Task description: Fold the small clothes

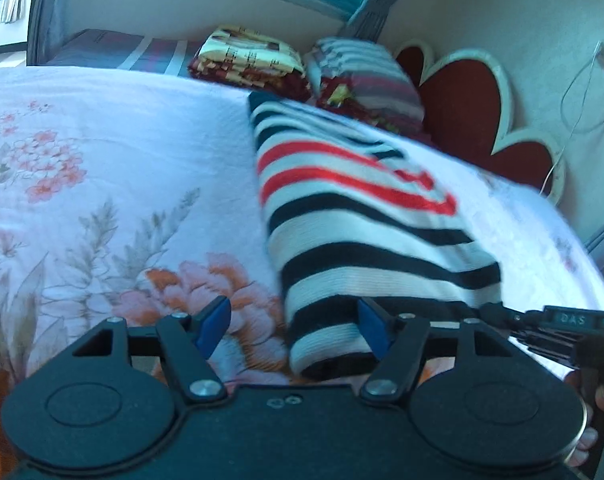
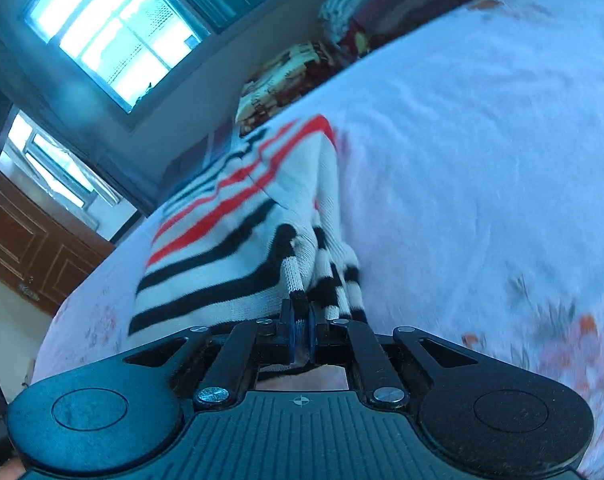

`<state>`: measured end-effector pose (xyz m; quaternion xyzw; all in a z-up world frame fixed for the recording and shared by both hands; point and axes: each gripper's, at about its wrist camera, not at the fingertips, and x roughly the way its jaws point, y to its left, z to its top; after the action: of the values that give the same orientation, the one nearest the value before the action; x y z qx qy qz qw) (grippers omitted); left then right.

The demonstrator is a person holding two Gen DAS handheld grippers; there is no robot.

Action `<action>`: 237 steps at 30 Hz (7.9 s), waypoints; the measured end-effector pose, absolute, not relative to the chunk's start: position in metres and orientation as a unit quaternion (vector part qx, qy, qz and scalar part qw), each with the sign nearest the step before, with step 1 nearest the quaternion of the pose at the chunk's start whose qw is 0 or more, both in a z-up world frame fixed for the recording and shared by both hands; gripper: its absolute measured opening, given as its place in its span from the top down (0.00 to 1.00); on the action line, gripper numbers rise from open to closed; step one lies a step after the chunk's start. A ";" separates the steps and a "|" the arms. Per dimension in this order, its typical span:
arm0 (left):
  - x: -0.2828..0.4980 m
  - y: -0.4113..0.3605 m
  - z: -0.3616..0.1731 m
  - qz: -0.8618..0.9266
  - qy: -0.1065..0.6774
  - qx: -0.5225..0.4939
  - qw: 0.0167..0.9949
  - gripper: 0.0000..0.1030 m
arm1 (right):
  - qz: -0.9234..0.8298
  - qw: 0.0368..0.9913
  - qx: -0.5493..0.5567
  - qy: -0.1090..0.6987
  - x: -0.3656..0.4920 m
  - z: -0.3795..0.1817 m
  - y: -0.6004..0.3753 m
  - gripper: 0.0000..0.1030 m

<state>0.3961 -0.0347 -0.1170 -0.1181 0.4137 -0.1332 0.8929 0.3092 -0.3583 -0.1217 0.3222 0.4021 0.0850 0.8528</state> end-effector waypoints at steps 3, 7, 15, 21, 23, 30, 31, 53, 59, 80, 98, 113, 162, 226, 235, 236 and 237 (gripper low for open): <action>0.396 -0.033 -0.123 -0.136 0.416 -0.103 0.893 0.31 | 0.085 0.847 0.345 0.395 0.309 -0.131 -0.364 0.97; 0.386 -0.035 -0.099 -0.140 0.377 -0.096 0.910 0.37 | 0.071 0.891 0.271 0.358 0.302 -0.092 -0.360 0.93; 0.411 -0.062 -0.113 -0.137 0.402 -0.042 0.904 0.36 | 0.112 0.899 0.116 0.408 0.339 -0.100 -0.319 1.00; 0.413 -0.058 -0.106 -0.145 0.405 -0.035 0.902 0.33 | 0.114 0.908 0.160 0.370 0.324 -0.090 -0.333 0.98; 0.415 -0.058 -0.102 -0.147 0.403 -0.030 0.903 0.29 | 0.117 0.905 0.189 0.362 0.328 -0.084 -0.342 0.87; 0.424 -0.055 -0.094 -0.153 0.392 -0.039 0.906 0.26 | 0.154 0.906 0.237 0.316 0.331 -0.053 -0.352 0.72; 0.425 -0.054 -0.094 -0.158 0.391 -0.044 0.906 0.26 | 0.150 0.909 0.239 0.308 0.330 -0.051 -0.352 0.72; 0.496 -0.021 -0.135 -0.234 0.501 -0.234 0.800 0.21 | 0.185 0.793 0.370 0.447 0.405 -0.113 -0.417 0.13; 0.510 -0.025 -0.142 -0.263 0.489 -0.252 0.792 0.21 | 0.210 0.778 0.366 0.466 0.428 -0.112 -0.392 0.26; 0.505 -0.076 -0.124 -0.257 0.478 -0.097 0.834 0.24 | 0.188 0.845 0.202 0.459 0.421 -0.104 -0.349 0.63; 0.482 -0.081 -0.104 -0.267 0.431 -0.045 0.861 0.50 | 0.159 0.891 0.095 0.414 0.411 -0.081 -0.290 0.68; 0.433 0.027 -0.072 -0.273 0.404 -0.073 0.870 0.50 | 0.179 0.906 0.051 0.380 0.374 -0.035 -0.163 0.68; 0.326 0.263 -0.086 -0.130 0.407 -0.105 0.898 0.43 | 0.255 0.888 0.053 0.380 0.315 -0.038 0.034 1.00; -0.082 0.098 0.065 0.012 0.242 -0.016 0.970 0.00 | 0.137 0.951 0.044 0.273 -0.089 0.086 -0.055 0.00; -0.093 0.102 0.071 0.020 0.235 -0.014 0.972 0.00 | 0.146 0.950 0.035 0.273 -0.096 0.088 -0.050 0.00; -0.093 0.102 0.071 0.020 0.234 -0.014 0.972 0.00 | 0.149 0.950 0.033 0.273 -0.096 0.089 -0.050 0.00; -0.093 0.103 0.071 0.020 0.234 -0.013 0.972 0.00 | 0.150 0.950 0.032 0.272 -0.096 0.090 -0.049 0.00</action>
<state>-0.0934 0.1026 0.0711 -0.0134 0.2342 0.0203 0.9719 -0.0955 -0.0487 0.0897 0.0324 0.2718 0.1504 0.9500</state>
